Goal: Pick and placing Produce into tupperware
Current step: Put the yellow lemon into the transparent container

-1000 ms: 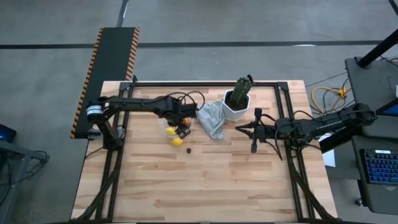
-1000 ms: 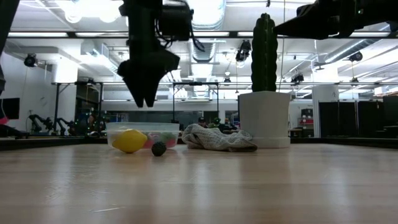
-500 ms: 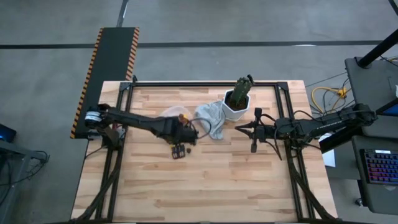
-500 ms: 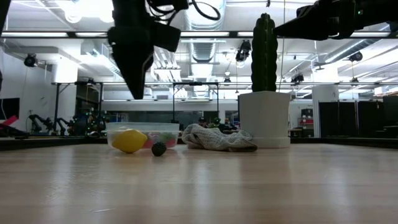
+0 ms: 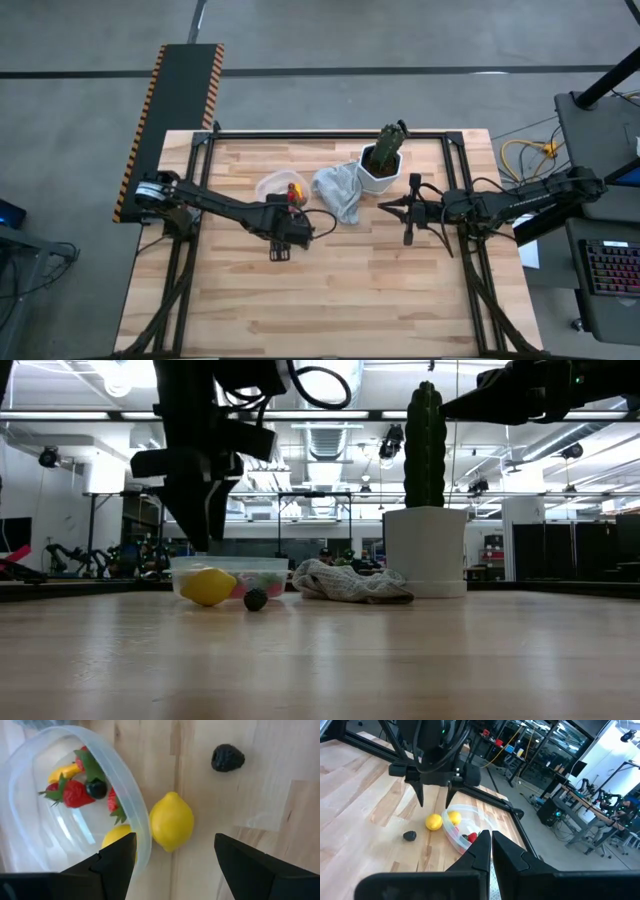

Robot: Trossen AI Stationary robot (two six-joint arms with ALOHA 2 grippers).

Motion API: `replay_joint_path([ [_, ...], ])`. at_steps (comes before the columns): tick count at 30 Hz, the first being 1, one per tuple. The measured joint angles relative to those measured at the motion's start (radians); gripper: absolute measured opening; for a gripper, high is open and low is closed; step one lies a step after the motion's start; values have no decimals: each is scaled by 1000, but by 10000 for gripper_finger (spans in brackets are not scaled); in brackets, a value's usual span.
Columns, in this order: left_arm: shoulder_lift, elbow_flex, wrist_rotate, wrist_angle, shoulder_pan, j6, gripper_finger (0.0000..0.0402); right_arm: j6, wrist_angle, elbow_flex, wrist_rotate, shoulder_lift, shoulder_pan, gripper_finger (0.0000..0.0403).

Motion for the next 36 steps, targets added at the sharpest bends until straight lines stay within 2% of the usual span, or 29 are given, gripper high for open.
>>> replay_joint_path([
  [7, 11, -36, 39, 94, -17, 66, 253, 0, -3, 0, 0, 0, 0, 9],
  [19, 65, -70, 28, 141, -17, 149, 254, 0, -8, 0, 0, 0, 0, 9],
  [31, 66, -76, 16, 136, -17, 139, 254, 0, -8, 0, 0, 0, 0, 9],
  [36, 66, -70, 58, 79, -19, 14, 254, 0, -8, 0, 0, 0, 0, 9],
])
